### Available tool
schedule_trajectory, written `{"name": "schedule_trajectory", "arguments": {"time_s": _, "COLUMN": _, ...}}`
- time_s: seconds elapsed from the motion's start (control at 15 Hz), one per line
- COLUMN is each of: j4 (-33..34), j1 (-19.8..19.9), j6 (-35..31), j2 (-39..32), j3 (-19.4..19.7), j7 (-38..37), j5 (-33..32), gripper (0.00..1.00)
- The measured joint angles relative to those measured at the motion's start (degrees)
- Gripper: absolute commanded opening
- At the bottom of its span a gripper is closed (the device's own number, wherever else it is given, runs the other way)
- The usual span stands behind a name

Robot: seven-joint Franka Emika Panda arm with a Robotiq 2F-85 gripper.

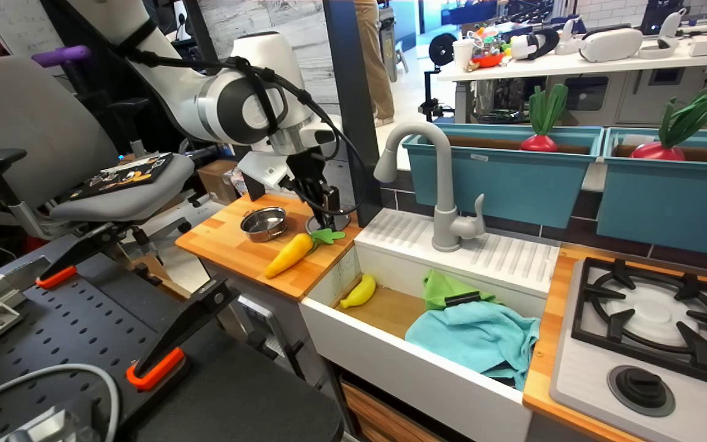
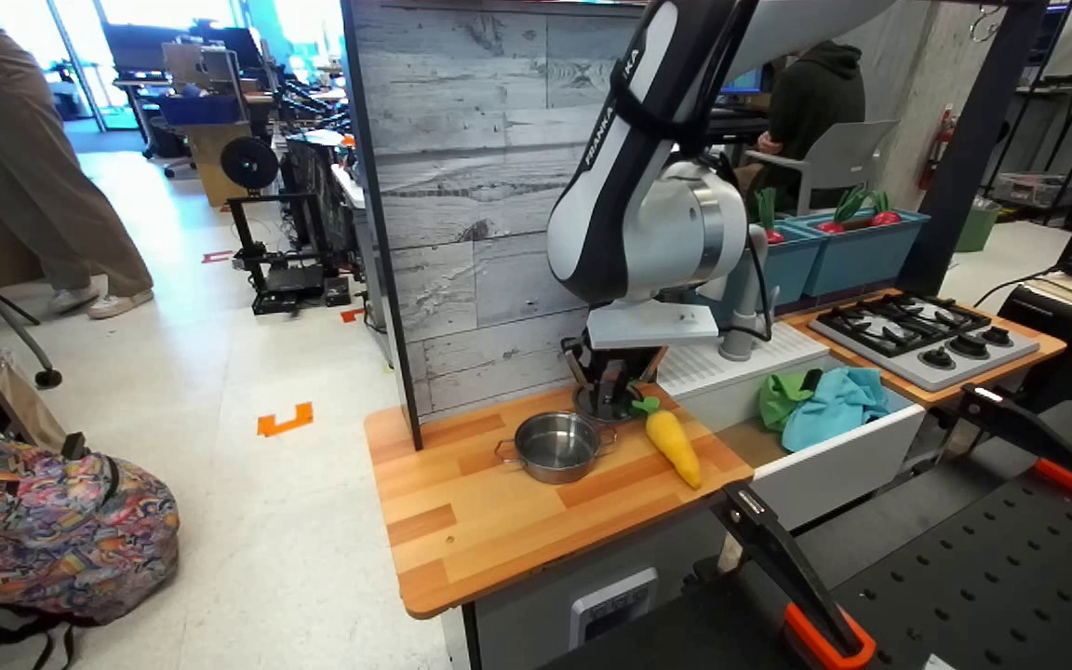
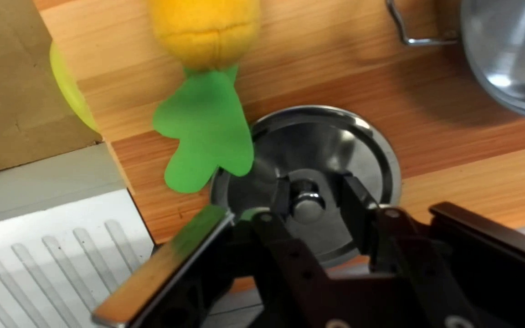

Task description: Put the lid on the pot

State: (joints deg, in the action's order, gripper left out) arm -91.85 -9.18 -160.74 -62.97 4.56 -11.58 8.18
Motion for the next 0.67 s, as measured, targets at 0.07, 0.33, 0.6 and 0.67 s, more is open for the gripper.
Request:
{"name": "schedule_trajectory", "arguments": {"time_s": 0.07, "j4": 0.15, "j1": -0.04, "j6": 0.00, "j2": 0.00, "j3": 0.03, "j7": -0.01, "j5": -0.06, "gripper": 0.00}}
{"name": "schedule_trajectory", "arguments": {"time_s": 0.33, "j4": 0.33, "j1": -0.08, "j6": 0.01, "j2": 0.02, "j3": 0.00, "j7": 0.00, "j5": -0.09, "gripper": 0.05}}
{"name": "schedule_trajectory", "arguments": {"time_s": 0.6, "j4": -0.19, "j1": 0.07, "j6": -0.12, "j2": 0.61, "j3": -0.18, "j7": 0.18, "j5": -0.09, "gripper": 0.05}}
{"name": "schedule_trajectory", "arguments": {"time_s": 0.67, "j4": -0.69, "j1": 0.18, "j6": -0.30, "j2": 1.19, "j3": -0.31, "j7": 0.32, "j5": -0.09, "gripper": 0.05}}
